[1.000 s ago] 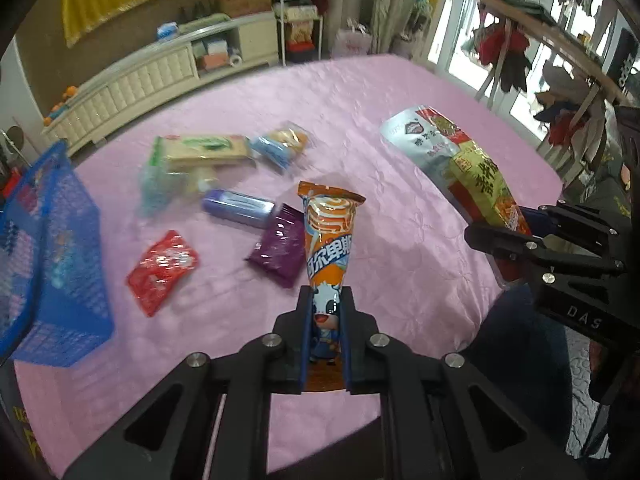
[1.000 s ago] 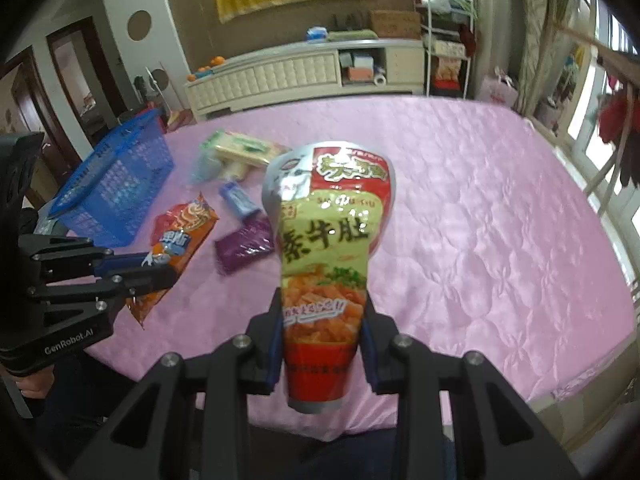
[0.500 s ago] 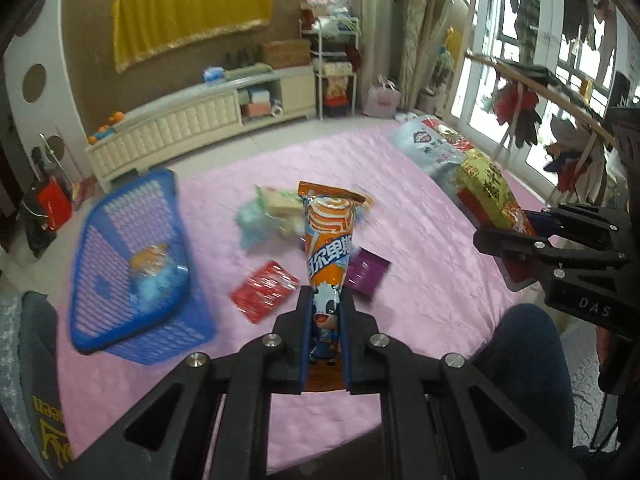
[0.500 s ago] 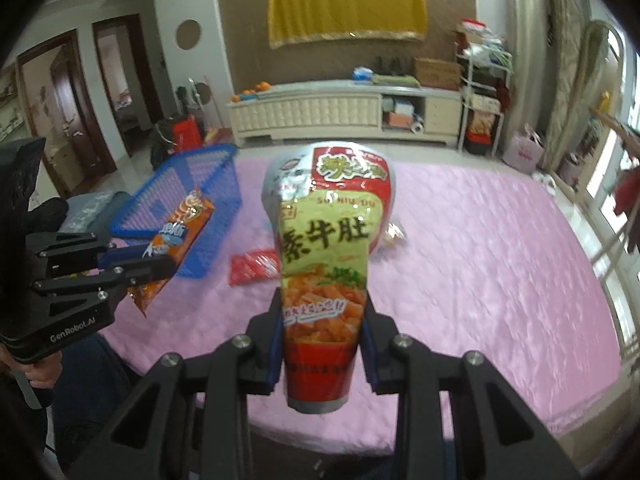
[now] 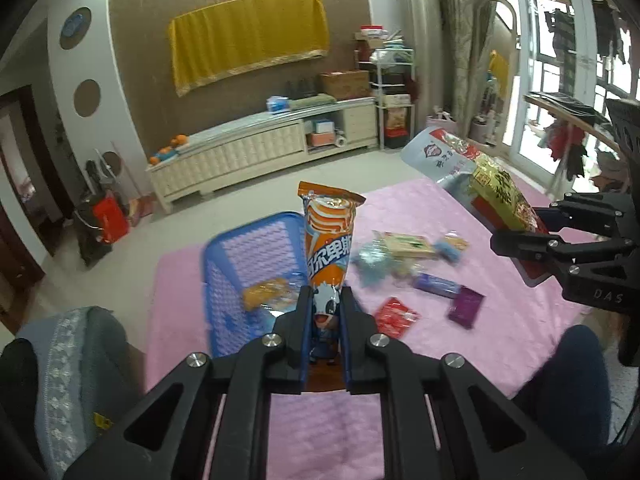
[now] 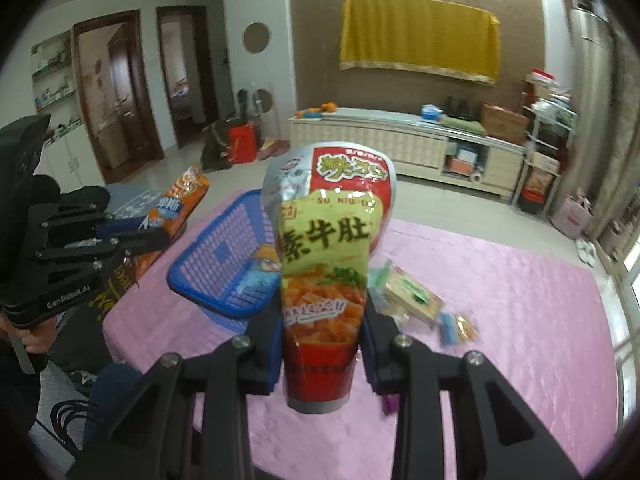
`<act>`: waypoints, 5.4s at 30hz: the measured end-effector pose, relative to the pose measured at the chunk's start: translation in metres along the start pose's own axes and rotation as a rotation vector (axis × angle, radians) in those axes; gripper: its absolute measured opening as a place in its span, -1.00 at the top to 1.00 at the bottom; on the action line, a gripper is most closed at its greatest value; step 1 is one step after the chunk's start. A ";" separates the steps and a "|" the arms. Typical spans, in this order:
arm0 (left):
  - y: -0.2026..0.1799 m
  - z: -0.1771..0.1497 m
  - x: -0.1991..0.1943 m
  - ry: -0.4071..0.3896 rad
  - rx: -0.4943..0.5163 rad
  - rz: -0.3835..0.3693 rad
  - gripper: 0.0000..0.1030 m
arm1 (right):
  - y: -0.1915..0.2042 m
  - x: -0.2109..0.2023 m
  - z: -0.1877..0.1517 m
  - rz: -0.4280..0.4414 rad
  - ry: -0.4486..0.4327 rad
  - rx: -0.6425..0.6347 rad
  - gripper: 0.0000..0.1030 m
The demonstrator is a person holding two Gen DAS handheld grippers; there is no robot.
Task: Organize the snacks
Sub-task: 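Carry the bar and red pouch toward the blue basket with both grippers, then open the left gripper over the basket while the right releases the red pouch inside, then move both grippers back over the remaining snacks on the bed, then grasp the green-labelled cracker pack with the right gripper while the left grasps the blue-striped pack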
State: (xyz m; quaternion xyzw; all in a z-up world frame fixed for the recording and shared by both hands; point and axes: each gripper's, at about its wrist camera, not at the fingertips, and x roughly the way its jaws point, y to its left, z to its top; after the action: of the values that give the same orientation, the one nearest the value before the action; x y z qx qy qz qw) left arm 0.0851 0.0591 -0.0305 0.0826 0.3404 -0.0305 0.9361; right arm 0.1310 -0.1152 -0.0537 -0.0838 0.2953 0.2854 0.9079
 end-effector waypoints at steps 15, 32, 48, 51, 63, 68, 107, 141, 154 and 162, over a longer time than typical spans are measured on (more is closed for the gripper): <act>0.054 0.018 0.045 0.047 -0.062 0.055 0.79 | 0.050 0.085 0.066 0.083 0.093 -0.163 0.28; 0.087 0.005 0.134 0.180 -0.151 -0.006 0.79 | 0.047 0.189 0.065 0.137 0.299 -0.250 0.26; 0.085 0.005 0.144 0.176 -0.115 -0.004 -0.23 | 0.049 0.207 0.074 -0.022 0.227 -0.297 -0.99; 0.087 0.003 0.143 0.181 -0.119 -0.006 -0.25 | 0.046 0.201 0.073 -0.055 0.228 -0.307 -0.99; 0.072 0.005 0.109 0.154 -0.109 0.010 -0.36 | 0.032 0.153 0.071 -0.036 0.223 -0.239 -0.99; 0.063 0.006 0.084 0.126 -0.097 0.006 -0.53 | 0.031 0.126 0.068 -0.045 0.210 -0.222 -0.99; -0.069 0.052 0.065 0.095 -0.002 -0.109 -0.59 | -0.076 0.022 0.025 -0.087 0.120 -0.037 -0.99; -0.123 0.045 0.256 0.404 -0.078 -0.095 -0.59 | -0.191 0.161 -0.021 0.056 0.304 0.031 -0.99; -0.116 0.018 0.278 0.437 -0.073 -0.062 -0.59 | -0.175 0.225 -0.028 0.235 0.348 -0.241 -0.99; -0.106 0.019 0.284 0.417 -0.120 -0.094 -0.59 | -0.183 0.257 -0.023 0.351 0.387 -0.228 -0.89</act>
State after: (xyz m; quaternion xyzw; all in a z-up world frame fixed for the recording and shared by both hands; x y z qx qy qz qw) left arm 0.3030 -0.0492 -0.2126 0.0155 0.5313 -0.0362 0.8463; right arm 0.3937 -0.1529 -0.2256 -0.1860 0.4393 0.4481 0.7561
